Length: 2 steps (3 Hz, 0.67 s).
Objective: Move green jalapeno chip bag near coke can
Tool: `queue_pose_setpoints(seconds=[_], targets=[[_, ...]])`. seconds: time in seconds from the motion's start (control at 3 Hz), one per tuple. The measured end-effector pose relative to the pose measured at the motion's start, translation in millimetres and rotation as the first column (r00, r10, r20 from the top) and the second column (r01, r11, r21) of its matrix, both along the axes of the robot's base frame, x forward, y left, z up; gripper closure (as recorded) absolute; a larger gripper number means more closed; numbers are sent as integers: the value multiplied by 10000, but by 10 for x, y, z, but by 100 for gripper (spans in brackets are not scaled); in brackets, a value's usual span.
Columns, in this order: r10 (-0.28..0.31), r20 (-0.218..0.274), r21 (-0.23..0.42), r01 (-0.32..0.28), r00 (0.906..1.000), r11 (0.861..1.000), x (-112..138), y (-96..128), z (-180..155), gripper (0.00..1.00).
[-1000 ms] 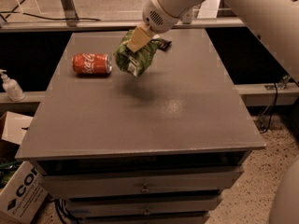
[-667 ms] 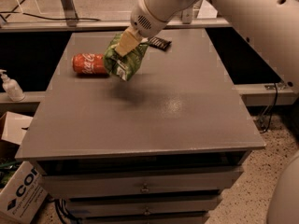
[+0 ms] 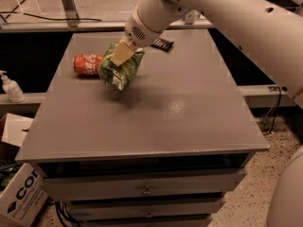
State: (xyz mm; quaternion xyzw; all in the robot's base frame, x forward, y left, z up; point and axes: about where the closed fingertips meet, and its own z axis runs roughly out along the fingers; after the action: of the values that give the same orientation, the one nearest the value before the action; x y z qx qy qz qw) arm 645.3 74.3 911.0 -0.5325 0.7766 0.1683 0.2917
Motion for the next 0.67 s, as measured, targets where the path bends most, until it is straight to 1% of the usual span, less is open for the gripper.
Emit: queue_pose_setpoints(seconds=[0.33, 0.67], targets=[[-168, -109, -64, 167, 9998, 9998, 15, -92, -113, 100], [-149, -218, 7, 149, 9997, 9999, -20, -118, -206, 82]])
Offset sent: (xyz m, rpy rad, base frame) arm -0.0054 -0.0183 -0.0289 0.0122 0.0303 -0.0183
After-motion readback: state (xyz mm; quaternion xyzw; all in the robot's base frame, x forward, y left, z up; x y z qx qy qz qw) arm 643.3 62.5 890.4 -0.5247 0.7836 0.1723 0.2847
